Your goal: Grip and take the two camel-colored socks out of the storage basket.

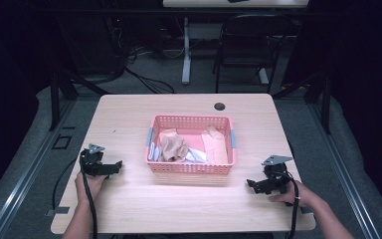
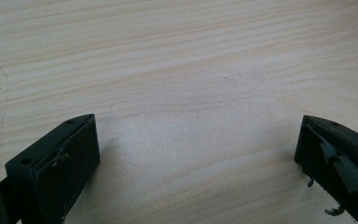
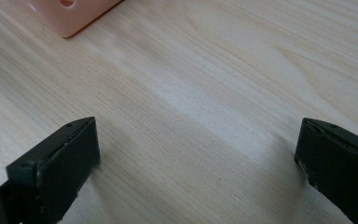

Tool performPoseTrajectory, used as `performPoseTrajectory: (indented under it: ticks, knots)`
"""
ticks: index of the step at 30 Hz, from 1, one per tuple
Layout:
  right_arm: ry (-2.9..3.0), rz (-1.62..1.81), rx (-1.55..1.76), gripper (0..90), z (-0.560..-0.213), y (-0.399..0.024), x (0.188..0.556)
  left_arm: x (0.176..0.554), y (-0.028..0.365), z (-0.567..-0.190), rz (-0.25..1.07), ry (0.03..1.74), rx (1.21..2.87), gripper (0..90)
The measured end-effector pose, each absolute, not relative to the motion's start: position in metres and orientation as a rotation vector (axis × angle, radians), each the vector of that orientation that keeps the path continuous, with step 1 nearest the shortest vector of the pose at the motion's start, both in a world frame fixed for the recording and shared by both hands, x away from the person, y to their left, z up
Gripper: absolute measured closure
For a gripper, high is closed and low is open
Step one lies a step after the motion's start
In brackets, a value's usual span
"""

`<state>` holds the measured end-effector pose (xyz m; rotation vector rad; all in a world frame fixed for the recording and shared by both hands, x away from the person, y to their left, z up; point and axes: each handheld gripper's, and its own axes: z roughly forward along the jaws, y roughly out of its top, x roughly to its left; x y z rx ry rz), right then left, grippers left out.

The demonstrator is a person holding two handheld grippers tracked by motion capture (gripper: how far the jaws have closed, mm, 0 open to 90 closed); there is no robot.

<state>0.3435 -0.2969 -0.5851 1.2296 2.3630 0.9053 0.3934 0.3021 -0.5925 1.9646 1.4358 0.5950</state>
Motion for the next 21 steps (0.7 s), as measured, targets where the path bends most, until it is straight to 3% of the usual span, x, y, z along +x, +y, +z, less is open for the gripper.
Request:
performPoseTrajectory:
  ticks: [13,21]
  knots:
    - [2.362,0.907,1.229,0.0,-0.585,-0.297,0.344,0.393,0.302,-0.592,0.596,1.438,1.97,0.0]
    - [2.362,0.907,1.225,0.0,-0.585,-0.297,0.344,0.397,0.3,-0.579,0.533,1.415,2.051,0.0]
